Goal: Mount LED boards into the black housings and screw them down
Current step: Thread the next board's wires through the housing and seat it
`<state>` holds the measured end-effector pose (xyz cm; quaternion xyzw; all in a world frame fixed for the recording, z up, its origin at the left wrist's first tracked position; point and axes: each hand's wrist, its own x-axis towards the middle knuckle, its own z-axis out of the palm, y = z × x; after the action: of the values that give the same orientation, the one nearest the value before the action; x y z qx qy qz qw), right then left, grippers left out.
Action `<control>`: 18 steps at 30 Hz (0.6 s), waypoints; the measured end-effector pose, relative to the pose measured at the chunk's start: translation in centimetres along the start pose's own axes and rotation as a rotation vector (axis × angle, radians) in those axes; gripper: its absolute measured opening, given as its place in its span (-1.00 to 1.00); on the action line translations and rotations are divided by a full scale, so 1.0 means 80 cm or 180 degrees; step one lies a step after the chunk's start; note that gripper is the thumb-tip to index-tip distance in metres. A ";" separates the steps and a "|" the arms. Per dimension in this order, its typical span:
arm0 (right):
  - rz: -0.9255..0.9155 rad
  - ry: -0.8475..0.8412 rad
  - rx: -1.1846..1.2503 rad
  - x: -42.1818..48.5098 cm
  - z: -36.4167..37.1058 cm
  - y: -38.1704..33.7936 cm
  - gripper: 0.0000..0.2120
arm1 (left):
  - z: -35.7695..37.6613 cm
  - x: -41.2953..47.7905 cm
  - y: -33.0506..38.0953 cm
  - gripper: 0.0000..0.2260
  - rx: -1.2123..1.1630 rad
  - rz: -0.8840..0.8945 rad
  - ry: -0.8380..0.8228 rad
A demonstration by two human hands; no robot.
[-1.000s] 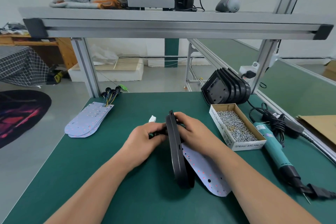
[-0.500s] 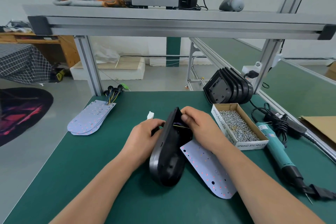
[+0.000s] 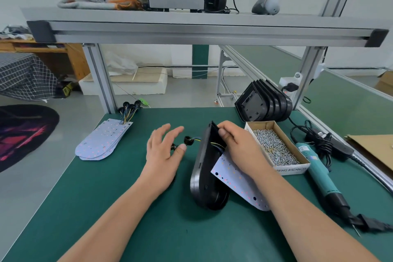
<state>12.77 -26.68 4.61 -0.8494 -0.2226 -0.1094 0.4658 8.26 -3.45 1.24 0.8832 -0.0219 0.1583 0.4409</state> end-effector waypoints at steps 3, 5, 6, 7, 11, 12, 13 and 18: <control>0.0011 0.0030 -0.0106 0.000 0.007 0.001 -0.83 | -0.003 0.000 -0.001 -0.72 -0.0223 0.0413 0.0117; 0.0079 0.0071 -0.0143 0.000 0.007 0.003 -0.83 | 0.000 -0.002 -0.005 -0.81 -0.0345 0.0584 -0.0128; 0.0125 0.0094 -0.0196 0.000 0.007 0.004 -0.83 | 0.001 -0.006 -0.006 -0.86 -0.0444 0.0589 -0.0236; 0.0167 0.0114 -0.0278 0.001 0.006 0.006 -0.84 | 0.001 -0.009 -0.002 -0.84 -0.0614 0.0533 -0.0328; 0.0257 0.0190 -0.0664 0.001 0.008 0.010 -0.83 | -0.002 -0.015 0.011 -0.45 -0.0799 0.0463 -0.0783; 0.0278 0.0197 -0.0733 0.001 0.009 0.010 -0.83 | 0.000 -0.013 0.012 -0.47 -0.0641 0.0400 -0.0925; 0.0302 0.0181 -0.0746 0.002 0.009 0.010 -0.82 | 0.001 -0.011 0.015 -0.48 -0.0570 0.0284 -0.0988; 0.0389 -0.0515 -0.1312 0.005 -0.026 0.004 -0.77 | 0.004 -0.013 0.020 -0.58 -0.0437 0.0182 -0.0791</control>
<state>13.32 -28.44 5.65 -0.9445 -0.1803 -0.0556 0.2689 7.05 -4.74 1.97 0.8627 -0.1123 0.0584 0.4895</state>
